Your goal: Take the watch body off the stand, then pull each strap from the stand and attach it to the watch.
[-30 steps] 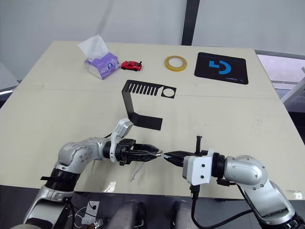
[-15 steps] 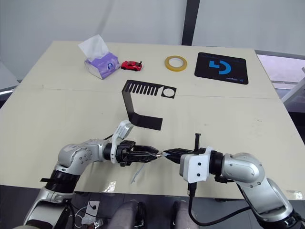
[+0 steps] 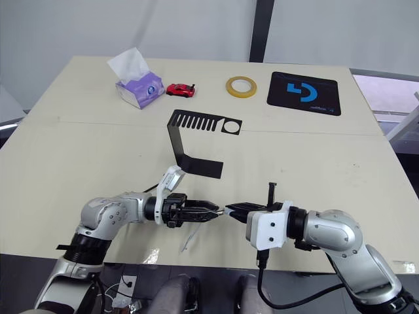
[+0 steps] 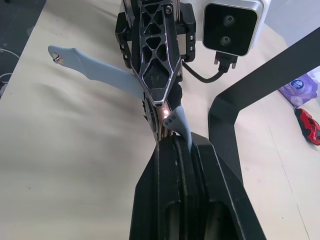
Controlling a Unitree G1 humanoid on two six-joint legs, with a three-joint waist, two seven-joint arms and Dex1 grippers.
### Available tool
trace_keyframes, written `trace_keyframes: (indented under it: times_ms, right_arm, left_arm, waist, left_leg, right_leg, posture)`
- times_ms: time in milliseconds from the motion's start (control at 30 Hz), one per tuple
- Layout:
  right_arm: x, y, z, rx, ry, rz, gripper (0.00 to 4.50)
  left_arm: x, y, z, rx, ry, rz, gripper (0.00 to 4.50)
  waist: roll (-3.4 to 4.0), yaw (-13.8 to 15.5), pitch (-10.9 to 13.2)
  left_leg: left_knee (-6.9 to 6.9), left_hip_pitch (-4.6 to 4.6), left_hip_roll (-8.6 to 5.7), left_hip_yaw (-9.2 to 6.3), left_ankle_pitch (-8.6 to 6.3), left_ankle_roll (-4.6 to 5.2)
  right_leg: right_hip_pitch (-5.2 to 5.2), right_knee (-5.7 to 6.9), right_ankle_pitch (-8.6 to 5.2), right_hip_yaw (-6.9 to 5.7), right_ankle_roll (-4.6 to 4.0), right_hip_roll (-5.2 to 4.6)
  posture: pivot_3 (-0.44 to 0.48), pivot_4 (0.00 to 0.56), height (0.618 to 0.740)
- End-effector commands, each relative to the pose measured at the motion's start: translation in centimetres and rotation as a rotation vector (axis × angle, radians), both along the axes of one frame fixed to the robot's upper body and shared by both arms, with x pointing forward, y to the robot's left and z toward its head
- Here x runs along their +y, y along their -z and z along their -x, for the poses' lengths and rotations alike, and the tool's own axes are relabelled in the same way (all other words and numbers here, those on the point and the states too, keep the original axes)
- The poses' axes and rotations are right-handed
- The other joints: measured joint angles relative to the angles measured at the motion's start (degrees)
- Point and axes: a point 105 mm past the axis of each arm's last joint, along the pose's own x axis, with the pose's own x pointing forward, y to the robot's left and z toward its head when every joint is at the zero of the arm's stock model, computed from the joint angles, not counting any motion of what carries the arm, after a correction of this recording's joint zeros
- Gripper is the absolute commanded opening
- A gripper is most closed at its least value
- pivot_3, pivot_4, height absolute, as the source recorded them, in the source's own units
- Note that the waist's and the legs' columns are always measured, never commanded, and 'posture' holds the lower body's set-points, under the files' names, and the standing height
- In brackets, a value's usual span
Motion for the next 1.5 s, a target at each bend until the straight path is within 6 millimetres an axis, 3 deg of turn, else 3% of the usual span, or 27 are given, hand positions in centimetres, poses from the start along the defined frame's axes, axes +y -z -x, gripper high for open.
trace_keyframes:
  times_ms: [33, 1500]
  right_arm:
    - [0.5, 0.0, 0.7, 0.004, -0.035, -0.007, 0.0]
    - [0.3, 0.4, 0.3, 0.033, -0.002, 0.029, 0.0]
  left_arm:
    - [-0.7, -1.9, 0.5, -0.059, 0.039, 0.069, 1.65]
    - [-1.5, -1.5, 1.0, -0.088, 0.043, -0.032, 1.65]
  waist:
    - [0.0, 0.0, 0.0]
    - [0.0, 0.0, 0.0]
  left_leg:
    - [0.0, 0.0, 0.0, 0.0, 0.0, 0.0]
    - [-0.01, 0.0, 0.0, 0.0, 0.0, 0.0]
  right_leg:
    - [0.0, 0.0, 0.0, 0.0, 0.0, 0.0]
    - [0.0, -0.01, 0.0, 0.01, 0.0, 0.0]
  posture:
    - [0.0, 0.15, 0.74]
    - [0.0, 0.15, 0.74]
